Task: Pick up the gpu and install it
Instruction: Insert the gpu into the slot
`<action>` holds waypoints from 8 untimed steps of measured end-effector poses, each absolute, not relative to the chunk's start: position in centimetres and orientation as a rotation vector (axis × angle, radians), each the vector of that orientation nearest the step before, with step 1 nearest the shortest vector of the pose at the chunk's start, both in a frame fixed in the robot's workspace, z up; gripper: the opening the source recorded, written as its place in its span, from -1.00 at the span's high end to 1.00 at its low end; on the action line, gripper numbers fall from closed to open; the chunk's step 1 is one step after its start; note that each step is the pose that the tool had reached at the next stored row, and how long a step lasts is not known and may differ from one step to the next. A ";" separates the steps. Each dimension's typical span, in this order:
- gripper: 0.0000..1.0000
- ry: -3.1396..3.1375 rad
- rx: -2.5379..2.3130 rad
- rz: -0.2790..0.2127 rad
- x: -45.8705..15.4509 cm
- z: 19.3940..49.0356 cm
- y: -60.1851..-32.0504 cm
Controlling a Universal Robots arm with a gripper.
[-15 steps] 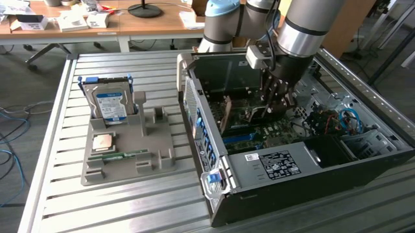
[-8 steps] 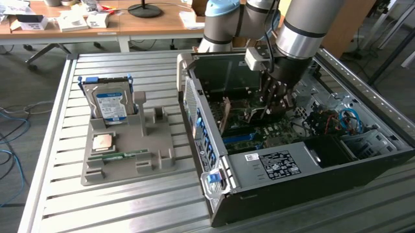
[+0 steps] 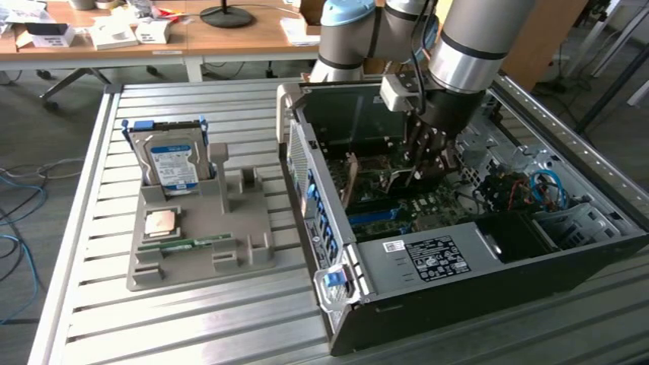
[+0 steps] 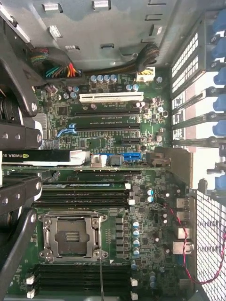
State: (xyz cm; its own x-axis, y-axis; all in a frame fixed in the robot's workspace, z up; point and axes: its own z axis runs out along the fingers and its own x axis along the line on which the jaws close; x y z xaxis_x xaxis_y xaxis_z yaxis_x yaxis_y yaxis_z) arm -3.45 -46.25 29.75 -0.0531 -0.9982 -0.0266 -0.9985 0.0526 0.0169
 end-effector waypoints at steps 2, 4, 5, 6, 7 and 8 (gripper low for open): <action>0.47 2.273 -2.156 0.048 -3.5 29.6 -46.2; 0.47 2.274 -2.156 0.048 -3.5 29.4 -46.3; 0.47 2.274 -2.156 0.048 -3.5 29.3 -46.3; 0.47 2.274 -2.156 0.048 -3.5 29.2 -46.3; 0.47 2.274 -2.156 0.048 -3.5 29.1 -46.3; 0.47 2.274 -2.156 0.048 -3.5 29.1 -46.3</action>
State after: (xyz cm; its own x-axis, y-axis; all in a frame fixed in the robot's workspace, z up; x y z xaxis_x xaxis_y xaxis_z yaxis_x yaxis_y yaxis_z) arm -3.45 -46.25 29.07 -0.0531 -0.9982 -0.0267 -0.9985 0.0527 0.0169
